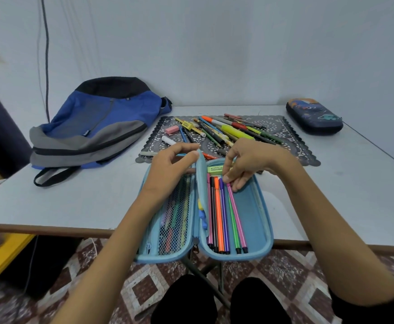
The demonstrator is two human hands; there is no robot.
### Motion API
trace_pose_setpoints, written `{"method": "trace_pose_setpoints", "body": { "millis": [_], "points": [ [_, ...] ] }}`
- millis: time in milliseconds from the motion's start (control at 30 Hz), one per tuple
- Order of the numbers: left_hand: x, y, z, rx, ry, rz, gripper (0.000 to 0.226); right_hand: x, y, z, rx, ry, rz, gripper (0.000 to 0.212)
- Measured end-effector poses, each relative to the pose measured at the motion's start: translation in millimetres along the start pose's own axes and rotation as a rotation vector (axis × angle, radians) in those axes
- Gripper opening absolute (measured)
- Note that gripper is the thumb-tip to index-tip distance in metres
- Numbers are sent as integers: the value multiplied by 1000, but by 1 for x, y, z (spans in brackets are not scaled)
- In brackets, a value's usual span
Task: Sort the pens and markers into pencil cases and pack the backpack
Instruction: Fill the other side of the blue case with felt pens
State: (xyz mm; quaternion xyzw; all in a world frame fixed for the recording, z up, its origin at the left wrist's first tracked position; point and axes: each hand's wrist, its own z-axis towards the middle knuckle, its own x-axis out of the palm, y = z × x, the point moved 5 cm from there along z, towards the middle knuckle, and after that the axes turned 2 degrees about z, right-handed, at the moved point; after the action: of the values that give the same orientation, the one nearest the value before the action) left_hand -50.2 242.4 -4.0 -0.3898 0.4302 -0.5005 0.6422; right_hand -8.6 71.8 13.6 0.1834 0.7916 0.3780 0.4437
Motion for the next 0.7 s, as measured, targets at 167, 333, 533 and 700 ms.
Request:
{"method": "trace_pose_setpoints", "body": {
  "millis": [167, 333, 533, 700],
  "points": [
    [0, 0, 0, -4, 2, -7, 21, -2, -2, -2, -2, -31, -16, 11],
    [-1, 0, 0, -8, 5, -7, 20, -2, -5, -4, 14, -70, -13, 12],
    [0, 1, 0, -13, 10, -6, 20, 2, -6, 0, 10, -72, -59, 13],
    [-1, 2, 0, -14, 10, -2, 20, 4, -6, 2, -19, -22, -54, 9]
  ]
}}
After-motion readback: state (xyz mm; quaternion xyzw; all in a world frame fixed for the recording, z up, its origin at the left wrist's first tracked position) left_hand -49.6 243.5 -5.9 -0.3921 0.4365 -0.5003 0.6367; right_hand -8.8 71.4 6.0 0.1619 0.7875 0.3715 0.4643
